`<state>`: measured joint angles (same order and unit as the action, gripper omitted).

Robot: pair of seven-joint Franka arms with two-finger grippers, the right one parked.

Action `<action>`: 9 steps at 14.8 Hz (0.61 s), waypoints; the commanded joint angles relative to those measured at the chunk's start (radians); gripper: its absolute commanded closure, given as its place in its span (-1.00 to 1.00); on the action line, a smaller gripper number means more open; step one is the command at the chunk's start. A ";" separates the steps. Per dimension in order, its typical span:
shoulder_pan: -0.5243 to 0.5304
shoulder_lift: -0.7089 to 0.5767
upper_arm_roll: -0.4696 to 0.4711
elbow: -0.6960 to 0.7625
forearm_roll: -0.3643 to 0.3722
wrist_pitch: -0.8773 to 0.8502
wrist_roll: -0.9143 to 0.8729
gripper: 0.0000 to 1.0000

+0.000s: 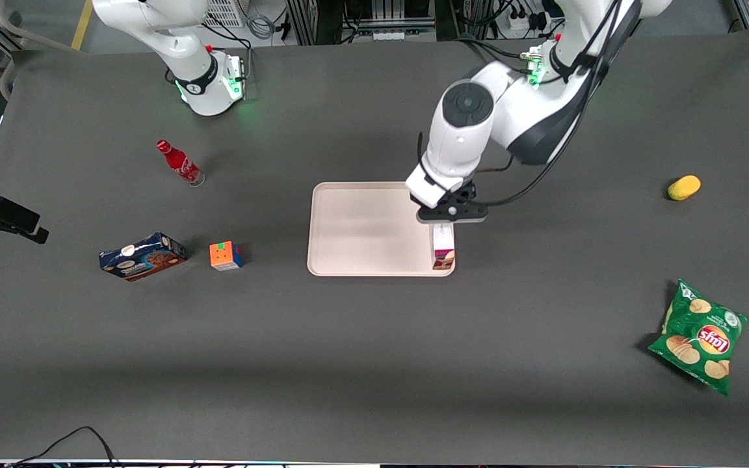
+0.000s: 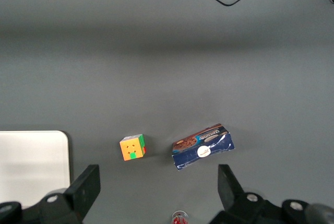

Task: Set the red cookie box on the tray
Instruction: 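Lift the red cookie box and carry it over the white tray, then lower the box upright onto the tray edge and open the gripper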

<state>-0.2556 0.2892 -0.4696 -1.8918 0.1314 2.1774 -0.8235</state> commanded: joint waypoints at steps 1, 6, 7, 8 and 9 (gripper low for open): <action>0.002 0.004 0.002 -0.159 0.030 0.192 -0.055 1.00; -0.016 0.037 0.002 -0.224 0.043 0.297 -0.083 1.00; -0.016 0.051 0.003 -0.224 0.050 0.317 -0.100 1.00; -0.016 0.068 0.003 -0.224 0.065 0.346 -0.111 1.00; -0.016 0.082 0.003 -0.225 0.082 0.363 -0.124 1.00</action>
<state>-0.2634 0.3455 -0.4694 -2.1137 0.1582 2.4835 -0.8834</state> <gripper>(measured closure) 0.863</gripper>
